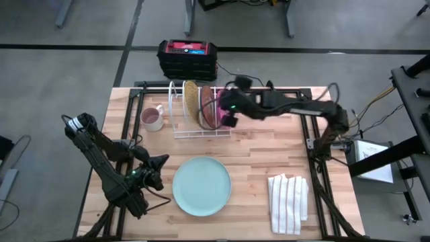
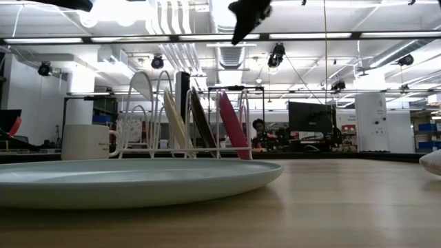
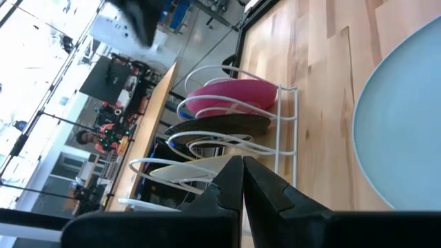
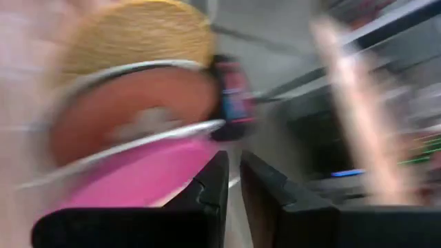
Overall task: Sort dishes
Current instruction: Put the blue plate into the dish rack
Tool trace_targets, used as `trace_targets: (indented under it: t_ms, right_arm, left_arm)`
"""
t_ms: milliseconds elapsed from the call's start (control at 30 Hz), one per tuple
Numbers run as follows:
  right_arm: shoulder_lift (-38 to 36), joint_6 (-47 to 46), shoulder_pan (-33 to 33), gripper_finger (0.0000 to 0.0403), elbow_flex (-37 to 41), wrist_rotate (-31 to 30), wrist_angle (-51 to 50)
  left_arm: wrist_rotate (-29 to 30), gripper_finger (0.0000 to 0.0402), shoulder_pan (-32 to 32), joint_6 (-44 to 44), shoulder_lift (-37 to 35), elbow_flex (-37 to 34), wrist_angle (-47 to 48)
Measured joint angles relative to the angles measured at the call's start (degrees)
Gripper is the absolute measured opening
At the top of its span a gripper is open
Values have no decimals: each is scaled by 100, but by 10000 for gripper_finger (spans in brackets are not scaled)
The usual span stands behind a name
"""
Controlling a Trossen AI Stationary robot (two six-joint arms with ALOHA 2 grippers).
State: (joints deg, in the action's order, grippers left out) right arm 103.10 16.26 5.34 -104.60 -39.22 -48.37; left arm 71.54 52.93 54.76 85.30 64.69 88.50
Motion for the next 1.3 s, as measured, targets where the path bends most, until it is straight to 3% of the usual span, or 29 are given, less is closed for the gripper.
trace_targets:
  t_ms: [100, 167, 500, 733, 933, 1133, 1300]
  right_arm:
    - [-395, -1222, 31, 25, 55, 1051, -711]
    - [-626, -1672, -24, 23, 235, 1367, -917]
    - [-1538, -2873, -558, 24, 1967, 1577, -821]
    - [-1902, -3309, -910, 28, 3363, 1601, 252]
    - [-1971, -3418, -959, 24, 4342, 2581, 1882]
    - [-1967, -3847, -974, 34, 5268, 3164, 3553]
    - [-1920, -4460, -1010, 48, 5862, 3191, 4199]
  left_arm:
    - [3, 0, -59, -2, 0, 0, -45]
    - [3, 0, -102, -16, 0, 0, -92]
    - [-125, 0, -241, -227, 0, 21, -537]
    - [-819, 0, -273, -1199, 4, 576, -1592]
    - [-1983, 0, -280, -1874, 0, 778, -2809]
    - [-2854, 0, -274, -1672, 11, 178, -3987]
    - [-3209, 0, -274, -1336, 13, -487, -4844]
